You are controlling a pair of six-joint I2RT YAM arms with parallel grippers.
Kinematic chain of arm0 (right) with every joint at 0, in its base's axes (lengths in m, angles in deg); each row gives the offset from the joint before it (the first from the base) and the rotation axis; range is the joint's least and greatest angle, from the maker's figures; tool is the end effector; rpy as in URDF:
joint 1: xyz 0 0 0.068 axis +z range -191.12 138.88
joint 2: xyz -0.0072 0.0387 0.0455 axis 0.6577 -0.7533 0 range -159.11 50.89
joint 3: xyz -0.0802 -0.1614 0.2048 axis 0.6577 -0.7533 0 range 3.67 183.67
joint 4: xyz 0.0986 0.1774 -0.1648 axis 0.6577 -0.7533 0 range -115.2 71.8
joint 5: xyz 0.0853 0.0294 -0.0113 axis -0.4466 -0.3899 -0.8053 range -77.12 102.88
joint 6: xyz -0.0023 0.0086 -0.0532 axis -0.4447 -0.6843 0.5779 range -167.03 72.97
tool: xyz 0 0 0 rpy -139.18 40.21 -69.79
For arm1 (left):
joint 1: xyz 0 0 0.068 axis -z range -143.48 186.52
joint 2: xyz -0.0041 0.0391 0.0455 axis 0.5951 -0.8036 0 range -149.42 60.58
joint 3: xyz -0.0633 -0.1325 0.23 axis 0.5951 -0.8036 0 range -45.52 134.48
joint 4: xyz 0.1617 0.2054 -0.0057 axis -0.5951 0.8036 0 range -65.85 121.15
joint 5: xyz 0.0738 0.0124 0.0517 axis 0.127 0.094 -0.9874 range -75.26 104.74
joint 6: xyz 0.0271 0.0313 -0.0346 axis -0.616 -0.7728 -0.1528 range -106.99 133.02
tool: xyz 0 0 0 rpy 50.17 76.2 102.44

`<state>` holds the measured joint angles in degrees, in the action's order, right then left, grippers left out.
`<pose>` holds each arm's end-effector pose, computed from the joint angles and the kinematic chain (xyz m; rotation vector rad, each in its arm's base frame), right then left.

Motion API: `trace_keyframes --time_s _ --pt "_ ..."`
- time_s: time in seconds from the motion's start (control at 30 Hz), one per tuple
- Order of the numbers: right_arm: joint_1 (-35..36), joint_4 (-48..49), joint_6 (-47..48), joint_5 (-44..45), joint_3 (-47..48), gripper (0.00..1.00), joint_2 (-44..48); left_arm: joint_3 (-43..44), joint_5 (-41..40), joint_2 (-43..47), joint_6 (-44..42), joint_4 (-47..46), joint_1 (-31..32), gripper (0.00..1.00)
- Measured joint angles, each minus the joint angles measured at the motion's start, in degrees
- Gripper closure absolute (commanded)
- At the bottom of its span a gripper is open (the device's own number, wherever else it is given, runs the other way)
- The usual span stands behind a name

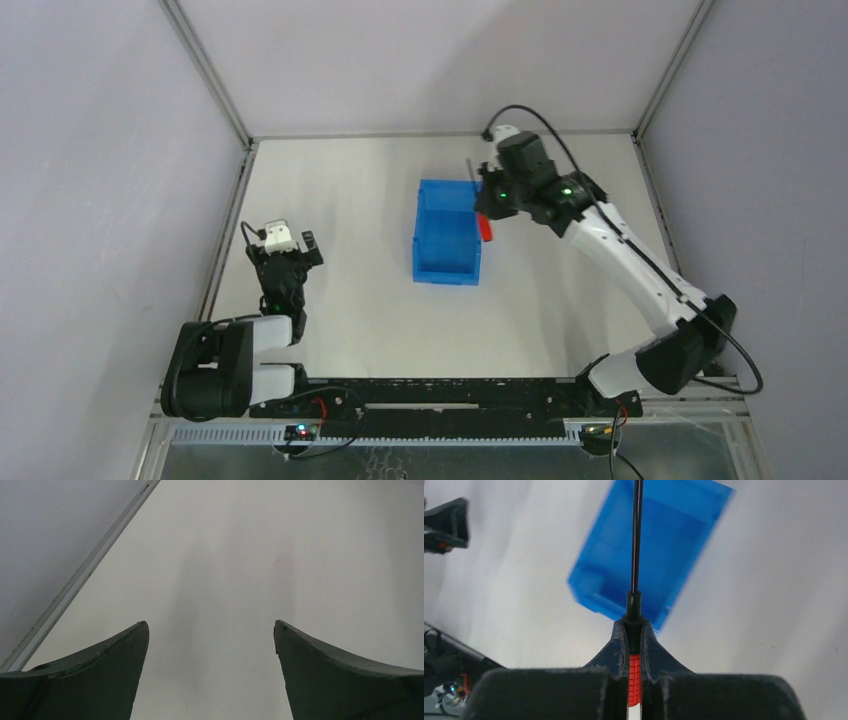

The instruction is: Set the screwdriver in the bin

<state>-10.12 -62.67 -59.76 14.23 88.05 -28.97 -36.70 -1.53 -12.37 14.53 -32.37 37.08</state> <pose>0.2550 0.1522 0.3821 -0.3523 2.2686 0.3742 0.2108 0.0078 0.1573 -0.2256 1.6879 0.2148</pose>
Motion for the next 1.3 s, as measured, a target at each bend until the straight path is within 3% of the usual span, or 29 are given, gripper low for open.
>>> trace_keyframes --time_s 0.23,0.27,0.5,0.63,0.7,0.8,1.07,1.3 --pt "9.7 -2.2 -1.4 5.7 13.2 0.98 -16.0 0.0 0.0 0.0 0.0 0.0 0.0 0.00" --pt "10.9 -3.0 -3.0 8.4 15.1 0.97 -21.8 0.0 0.0 0.0 0.0 0.0 0.0 0.00" --pt "11.5 -2.5 -6.8 12.4 14.2 0.91 -29.8 0.0 0.0 0.0 0.0 0.0 0.0 0.00" --pt "11.4 -1.5 -7.4 13.4 13.4 0.78 -33.9 0.0 0.0 0.0 0.0 0.0 0.0 0.00" --pt "11.5 -1.1 -7.8 14.1 13.3 0.65 -35.6 0.0 0.0 0.0 0.0 0.0 0.0 0.00" --pt "11.5 -1.0 -8.5 14.8 12.8 0.53 -36.1 0.0 0.0 0.0 0.0 0.0 0.0 0.00" --pt "11.5 -1.0 -8.6 15.1 12.7 0.39 -33.9 0.0 0.0 0.0 0.0 0.0 0.0 0.00" --pt "8.5 0.7 -8.3 15.7 7.9 0.25 -18.9 0.0 0.0 0.0 0.0 0.0 0.0 0.00"
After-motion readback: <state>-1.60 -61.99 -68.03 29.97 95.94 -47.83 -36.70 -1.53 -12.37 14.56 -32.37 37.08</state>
